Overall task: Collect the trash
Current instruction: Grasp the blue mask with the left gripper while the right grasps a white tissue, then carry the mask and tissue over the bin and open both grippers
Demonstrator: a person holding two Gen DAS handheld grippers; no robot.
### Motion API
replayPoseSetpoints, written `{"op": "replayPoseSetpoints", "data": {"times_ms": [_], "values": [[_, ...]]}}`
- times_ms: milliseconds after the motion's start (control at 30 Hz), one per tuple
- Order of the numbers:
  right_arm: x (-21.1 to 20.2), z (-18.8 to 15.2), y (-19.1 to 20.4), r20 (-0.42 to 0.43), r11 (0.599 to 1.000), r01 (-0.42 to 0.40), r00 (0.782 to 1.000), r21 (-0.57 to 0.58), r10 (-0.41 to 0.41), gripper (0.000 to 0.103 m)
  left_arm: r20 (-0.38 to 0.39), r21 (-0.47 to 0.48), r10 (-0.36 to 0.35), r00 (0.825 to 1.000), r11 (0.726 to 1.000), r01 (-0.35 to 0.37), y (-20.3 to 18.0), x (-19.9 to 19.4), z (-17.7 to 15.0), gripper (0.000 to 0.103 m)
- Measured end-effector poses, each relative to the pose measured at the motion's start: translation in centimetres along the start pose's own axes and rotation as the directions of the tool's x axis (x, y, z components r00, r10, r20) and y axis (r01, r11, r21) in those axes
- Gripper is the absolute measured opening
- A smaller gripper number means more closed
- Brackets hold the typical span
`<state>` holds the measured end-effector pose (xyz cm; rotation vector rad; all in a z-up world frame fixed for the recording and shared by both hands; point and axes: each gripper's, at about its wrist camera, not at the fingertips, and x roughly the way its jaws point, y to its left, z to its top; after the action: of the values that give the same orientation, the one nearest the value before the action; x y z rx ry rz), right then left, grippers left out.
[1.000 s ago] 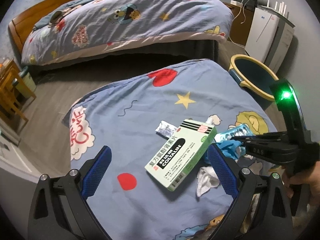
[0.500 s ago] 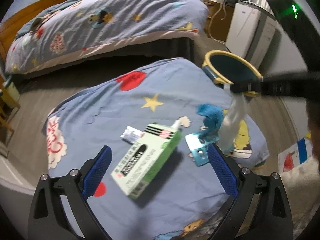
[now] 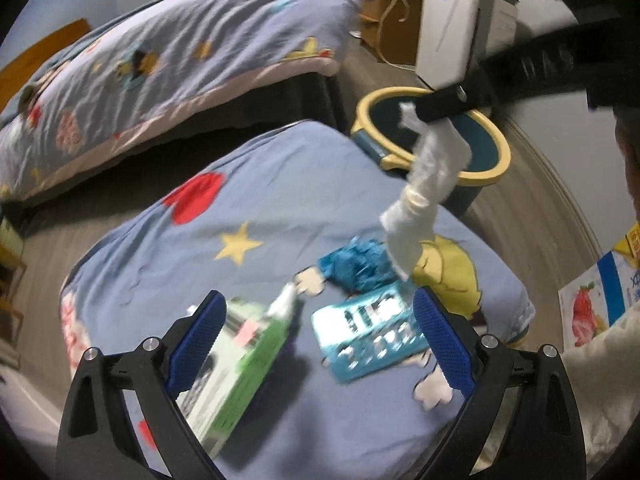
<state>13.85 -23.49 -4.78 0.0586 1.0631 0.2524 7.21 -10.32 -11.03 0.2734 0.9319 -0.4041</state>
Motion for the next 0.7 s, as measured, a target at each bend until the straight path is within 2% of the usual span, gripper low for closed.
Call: {"op": "replayPoseSetpoints", "data": {"times_ms": [100,300,433,533,600,633,700], "values": [[-0.3,0.6,-1.9,0.016,0.999,0.000,1.000,0.038,-0.001,0.003,-0.008,0.015,-0.003,1.000,1.000,0.003,-1.4,2.1,0.7,0.094],[-1.2,1.4,-5.9,0.047,0.991,-0.016,0.999,0.130,0.009,0.003,-0.055,-0.096,-0.048,0.997,0.994,0.043,-2.2,6.6,1.3,0.087],[-1.4,1.5,-7.7,0.049,0.984,-0.027,0.999,0.177,0.019,0.003,-0.049,-0.142,-0.089,0.995,0.986,0.081,-2.4,8.0,2.1,0.084],[-1.5,1.6,-8.4,0.054,0.980,-0.035,0.998,0.196,0.025,0.003,-0.056,-0.162,-0.102,0.993,0.982,0.092,-2.5,9.0,2.8,0.075],[-1.5,1.6,-8.7,0.055,0.979,-0.043,0.998,0.200,0.032,0.003,-0.079,-0.186,-0.125,0.989,0.977,0.108,-2.5,9.9,2.8,0.058],[-1.5,1.5,-8.8,0.054,0.979,-0.045,0.998,0.199,0.035,0.003,-0.077,-0.199,-0.141,0.987,0.972,0.123,-2.4,10.0,2.8,0.058],[-1.5,1.5,-9.0,0.053,0.979,-0.050,0.998,0.198,0.040,0.003,-0.067,-0.193,-0.151,0.986,0.972,0.136,-2.6,9.9,2.6,0.049]]}}
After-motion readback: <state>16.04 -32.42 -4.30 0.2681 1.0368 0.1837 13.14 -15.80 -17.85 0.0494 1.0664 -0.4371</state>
